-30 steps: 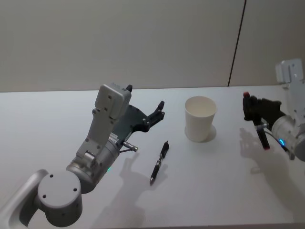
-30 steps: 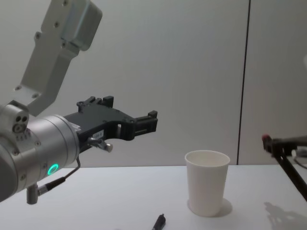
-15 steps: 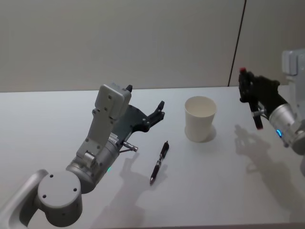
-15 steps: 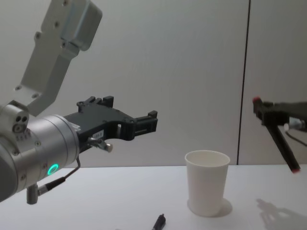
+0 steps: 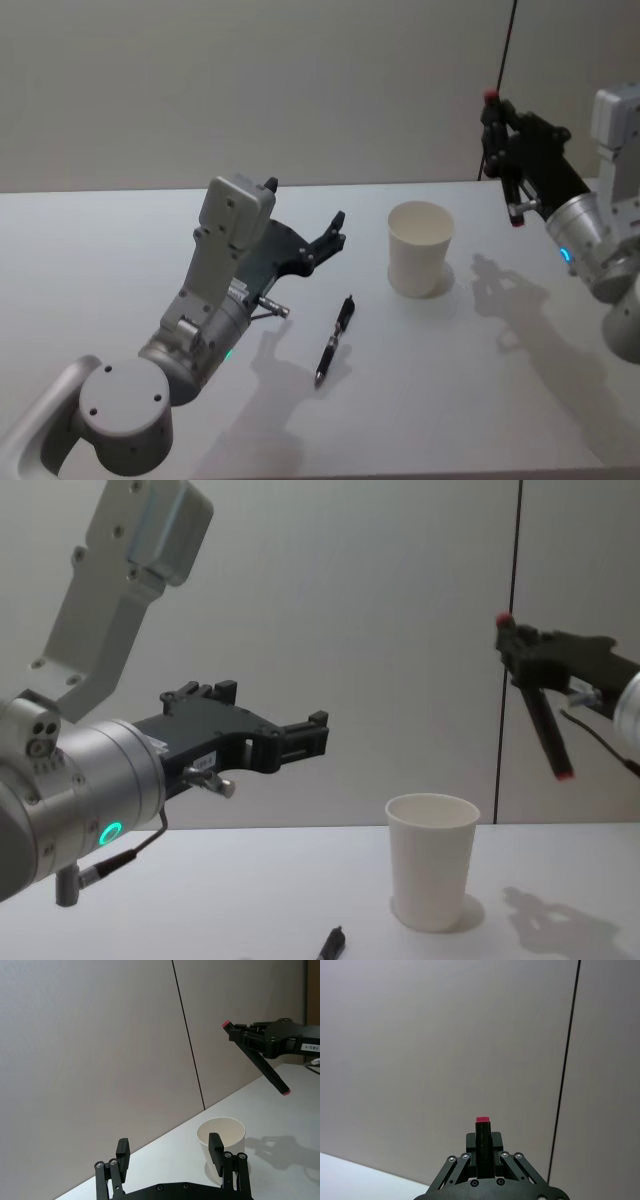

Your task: Place the pen into the pen holder.

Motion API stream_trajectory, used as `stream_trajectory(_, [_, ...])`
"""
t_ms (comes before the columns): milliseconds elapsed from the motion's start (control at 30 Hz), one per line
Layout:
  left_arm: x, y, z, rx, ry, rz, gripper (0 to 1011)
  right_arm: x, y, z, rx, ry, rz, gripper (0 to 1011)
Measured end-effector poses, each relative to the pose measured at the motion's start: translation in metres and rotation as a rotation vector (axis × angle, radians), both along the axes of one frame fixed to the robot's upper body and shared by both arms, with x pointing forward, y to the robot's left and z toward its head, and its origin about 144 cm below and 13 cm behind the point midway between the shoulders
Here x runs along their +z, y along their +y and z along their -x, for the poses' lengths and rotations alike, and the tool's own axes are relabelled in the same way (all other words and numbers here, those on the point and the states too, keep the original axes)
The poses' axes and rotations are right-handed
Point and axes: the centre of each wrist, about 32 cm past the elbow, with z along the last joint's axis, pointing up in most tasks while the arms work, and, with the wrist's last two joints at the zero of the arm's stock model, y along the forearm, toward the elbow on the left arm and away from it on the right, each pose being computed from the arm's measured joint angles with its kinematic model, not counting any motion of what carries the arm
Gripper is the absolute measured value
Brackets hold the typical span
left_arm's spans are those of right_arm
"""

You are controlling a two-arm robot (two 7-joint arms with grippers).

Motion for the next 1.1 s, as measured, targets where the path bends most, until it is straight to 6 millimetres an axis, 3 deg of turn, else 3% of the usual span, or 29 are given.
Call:
stream_trajectory(600, [0.000, 0.000, 0.000, 0.000, 0.000, 0.000, 1000, -0.031, 0.030, -0.050, 0.105, -0.172, -0.089, 166])
stream_trajectory(1100, [0.000, 0.000, 0.000, 0.000, 0.000, 0.000, 1000, -0.053, 0.045, -0.059, 0.133, -0.181, -0.096, 166])
